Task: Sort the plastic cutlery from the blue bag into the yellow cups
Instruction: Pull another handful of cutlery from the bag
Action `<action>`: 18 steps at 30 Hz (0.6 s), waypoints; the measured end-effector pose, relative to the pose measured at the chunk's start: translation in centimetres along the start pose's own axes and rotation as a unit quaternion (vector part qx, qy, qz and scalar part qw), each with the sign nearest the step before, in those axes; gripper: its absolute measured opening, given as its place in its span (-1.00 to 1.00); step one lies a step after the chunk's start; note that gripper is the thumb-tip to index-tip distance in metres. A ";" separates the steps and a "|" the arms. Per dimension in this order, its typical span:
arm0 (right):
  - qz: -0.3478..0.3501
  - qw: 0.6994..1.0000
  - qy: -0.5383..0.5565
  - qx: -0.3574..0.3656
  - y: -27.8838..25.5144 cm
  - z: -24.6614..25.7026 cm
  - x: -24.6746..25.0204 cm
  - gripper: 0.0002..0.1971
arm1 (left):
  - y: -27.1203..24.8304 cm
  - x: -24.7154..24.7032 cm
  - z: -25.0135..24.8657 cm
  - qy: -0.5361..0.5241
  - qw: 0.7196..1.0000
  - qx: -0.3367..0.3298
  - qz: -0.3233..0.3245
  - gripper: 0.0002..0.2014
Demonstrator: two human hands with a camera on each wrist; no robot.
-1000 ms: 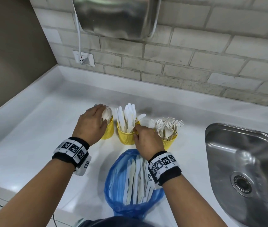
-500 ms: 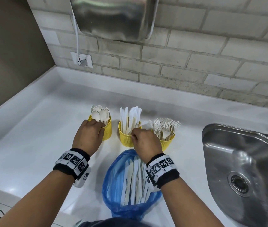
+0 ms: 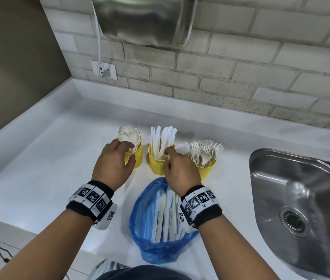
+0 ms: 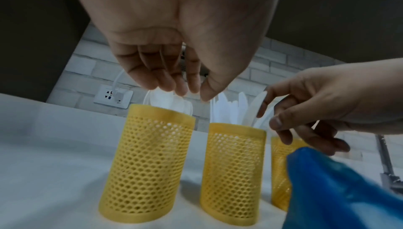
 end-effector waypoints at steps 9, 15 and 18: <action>-0.043 0.988 0.113 -0.093 -5.4 -2.2 1.8 -0.92 | -6.6 0.3 -3.6 -0.109 0.981 -0.064 0.149 -0.80; 0.057 0.989 0.076 -0.111 -8.7 -3.4 -0.5 -0.90 | -9.3 -2.8 -5.2 -0.119 0.948 -0.067 0.289 -0.85; 0.110 0.985 0.063 -0.121 -10.2 -2.9 -1.4 -0.85 | -9.7 -3.8 -4.5 -0.099 0.926 -0.039 0.361 -0.87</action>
Point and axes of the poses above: each hand's wrist, its own y-axis towards the middle knuckle, its own x-axis out of the back of the hand, z = x × y, the point moved 2 cm from there along y, towards the middle knuckle, and after that the axes turned 7 degrees about -y, right-handed, at the moved point
